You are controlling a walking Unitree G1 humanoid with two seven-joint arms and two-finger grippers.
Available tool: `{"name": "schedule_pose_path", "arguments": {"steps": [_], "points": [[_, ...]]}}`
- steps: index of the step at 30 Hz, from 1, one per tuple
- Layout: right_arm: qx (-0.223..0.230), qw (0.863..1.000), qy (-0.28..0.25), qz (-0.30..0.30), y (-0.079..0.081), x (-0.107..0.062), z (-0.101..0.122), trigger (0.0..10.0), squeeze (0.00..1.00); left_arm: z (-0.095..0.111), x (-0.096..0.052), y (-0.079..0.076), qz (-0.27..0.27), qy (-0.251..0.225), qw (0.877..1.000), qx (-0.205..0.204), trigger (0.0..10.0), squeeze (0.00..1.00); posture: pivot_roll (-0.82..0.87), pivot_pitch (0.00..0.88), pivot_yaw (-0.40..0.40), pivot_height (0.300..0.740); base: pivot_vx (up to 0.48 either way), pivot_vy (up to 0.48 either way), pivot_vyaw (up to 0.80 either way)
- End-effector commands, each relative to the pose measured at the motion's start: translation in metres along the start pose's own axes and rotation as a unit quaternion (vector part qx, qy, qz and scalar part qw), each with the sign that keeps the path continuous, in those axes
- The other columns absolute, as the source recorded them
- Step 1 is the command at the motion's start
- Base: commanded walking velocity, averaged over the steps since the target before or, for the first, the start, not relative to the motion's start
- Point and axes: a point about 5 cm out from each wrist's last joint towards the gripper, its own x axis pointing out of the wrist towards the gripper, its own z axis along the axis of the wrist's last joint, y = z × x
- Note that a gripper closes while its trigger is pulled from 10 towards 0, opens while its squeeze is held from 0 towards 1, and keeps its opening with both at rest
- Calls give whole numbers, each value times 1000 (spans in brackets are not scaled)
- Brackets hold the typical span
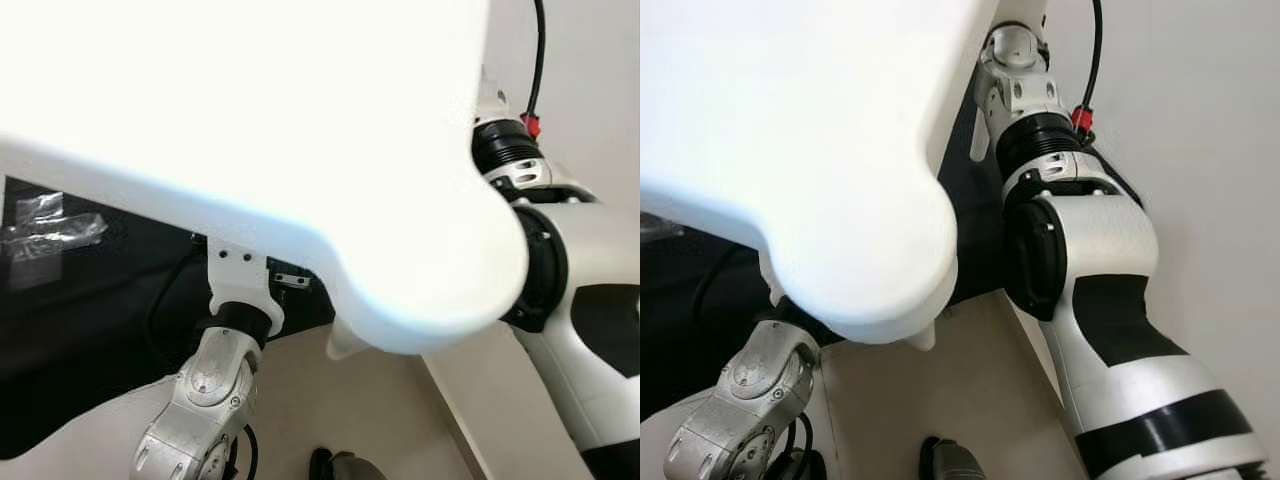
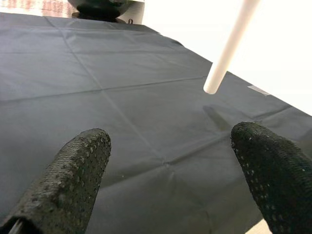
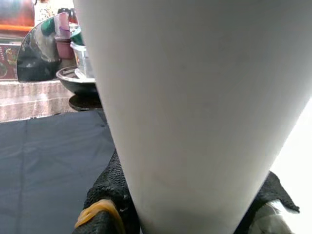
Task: Building children table
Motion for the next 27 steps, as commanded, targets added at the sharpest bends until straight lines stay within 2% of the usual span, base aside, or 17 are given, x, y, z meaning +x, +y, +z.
{"name": "schedule_pose_path", "arguments": {"steps": [1, 6, 11, 12, 13, 15, 16, 18, 19, 20, 21, 23, 24, 27], "points": [[2, 998, 55, -10, -5, 0, -15, 10000, 0, 6, -2, -12, -9, -7, 999, -34, 10000, 0, -67, 165, -195, 740, 0, 0, 0], [5, 998, 63, -6, -5, 0, -18, 10000, 0, 9, 0, -11, -12, -12, 999, -30, 10000, 0, -69, 165, -191, 740, 0, 0, 0], [4, 998, 67, -6, -5, 0, -20, 10000, 0, 17, 10, 1, -24, -26, 999, 21, 10000, 0, -58, 160, -187, 740, 0, 0, 0], [4, 998, 67, -6, -5, 0, -20, 10000, 0, 17, 10, 1, -24, -26, 999, 21, 10000, 0, -58, 160, -187, 740, 0, 0, 0], [-2, 998, 67, -5, -5, 0, -21, 10000, 0, 26, 19, 3, -66, -28, 995, 71, 10000, 0, -57, 159, -189, 740, 0, 0, 0], [-5, 998, 68, -5, -5, 0, -21, 10000, 0, 34, 25, 5, -91, -28, 989, 113, 10000, 0, -55, 157, -186, 740, 0, 0, 0], [-8, 998, 69, -7, -6, 0, -22, 10000, 0, 42, 32, 7, -121, -21, 980, 153, 10000, 0, -55, 156, -186, 740, 0, 0, 0], [-11, 997, 70, -8, -8, 0, -23, 10000, 0, 51, 37, 10, -151, -10, 969, 193, 10000, 0, -55, 156, -186, 740, 0, 0, 0], [-17, 997, 72, -11, -10, 1, -25, 10000, 0, 60, 40, 13, -189, 0, 955, 227, 10000, 0, -46, 155, -186, 740, 0, 0, 0], [-17, 997, 72, -11, -10, 1, -25, 10000, 0, 60, 40, 13, -189, 0, 955, 227, 10000, 0, -46, 155, -186, 740, 0, 0, 0], [-27, 997, 76, -15, -12, 1, -30, 10000, 0, 74, 37, 18, -246, 12, 930, 271, 10000, 0, -44, 155, -184, 740, 0, 0, 0], [-34, 996, 80, -19, -15, 1, -34, 10000, 0, 83, 32, 19, -292, 22, 911, 290, 10000, 0, -32, 156, -184, 740, 0, 0, 0], [-37, 996, 83, -22, -17, 1, -36, 10000, 0, 89, 28, 19, -320, 21, 896, 307, 10000, 0, -28, 156, -185, 740, 0, 0, 0], [-44, 994, 94, -33, -25, 1, -46, 10000, 0, 106, 10, 20, -426, 24, 840, 335, 10000, 0, -6, 159, -185, 740, 0, 0, 0]]}}
